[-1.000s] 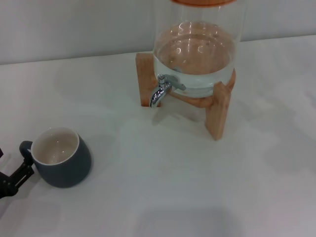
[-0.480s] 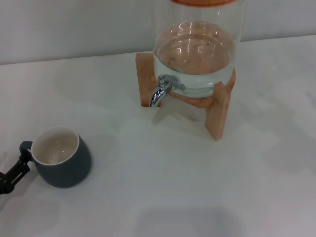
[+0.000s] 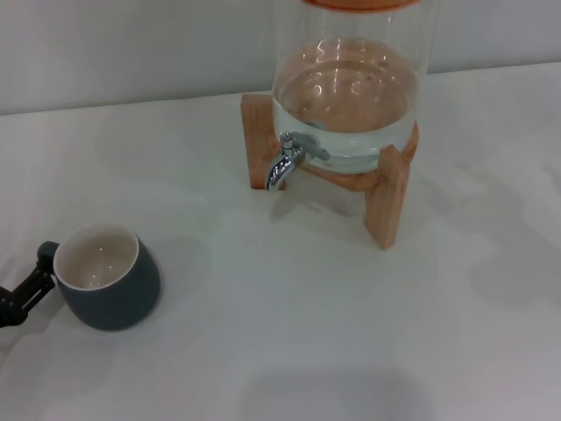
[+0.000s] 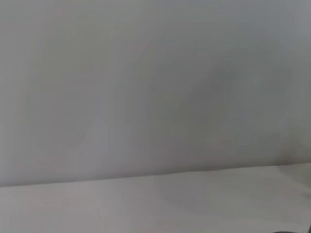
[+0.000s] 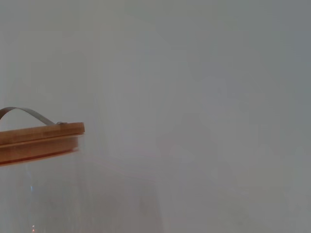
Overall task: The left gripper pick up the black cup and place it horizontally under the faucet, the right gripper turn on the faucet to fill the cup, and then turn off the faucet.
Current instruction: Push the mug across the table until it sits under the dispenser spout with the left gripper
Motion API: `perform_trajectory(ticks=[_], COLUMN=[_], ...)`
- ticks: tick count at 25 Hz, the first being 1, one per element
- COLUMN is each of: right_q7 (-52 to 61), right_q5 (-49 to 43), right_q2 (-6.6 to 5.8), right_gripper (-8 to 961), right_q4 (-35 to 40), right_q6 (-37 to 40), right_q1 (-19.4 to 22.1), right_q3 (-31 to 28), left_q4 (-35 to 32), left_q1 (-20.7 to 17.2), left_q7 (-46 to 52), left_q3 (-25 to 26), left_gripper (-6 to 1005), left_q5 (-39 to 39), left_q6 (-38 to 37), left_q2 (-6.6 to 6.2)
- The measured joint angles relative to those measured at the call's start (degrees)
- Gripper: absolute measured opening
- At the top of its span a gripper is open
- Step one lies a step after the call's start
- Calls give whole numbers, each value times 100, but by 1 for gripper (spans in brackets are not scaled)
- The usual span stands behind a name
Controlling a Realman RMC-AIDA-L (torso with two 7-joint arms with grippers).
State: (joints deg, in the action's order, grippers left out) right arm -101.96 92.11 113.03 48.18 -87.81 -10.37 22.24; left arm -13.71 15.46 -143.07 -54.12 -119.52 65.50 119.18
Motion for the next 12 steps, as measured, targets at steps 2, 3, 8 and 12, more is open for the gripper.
perform_trajectory(ticks=[2, 3, 8, 12], right_q7=[-4, -6, -16, -26], right_q5=[0, 0, 0, 0], right_q2=[0, 0, 0, 0], right_gripper=[603, 603, 603, 603], right_q4=[-2, -2, -2, -2], right_q6=[2, 4, 15, 14], right_q1=[0, 0, 0, 0], right_q3=[0, 0, 0, 0], left_q4=[0, 0, -1, -1], left_q1=[27, 41, 102, 103], left_q7=[2, 3, 4, -2], left_q3=[0, 0, -27, -31], left_gripper=[788, 787, 784, 782], left_q5=[0, 0, 33, 46], left_q6=[-5, -12, -79, -81], left_q2=[0, 0, -1, -1])
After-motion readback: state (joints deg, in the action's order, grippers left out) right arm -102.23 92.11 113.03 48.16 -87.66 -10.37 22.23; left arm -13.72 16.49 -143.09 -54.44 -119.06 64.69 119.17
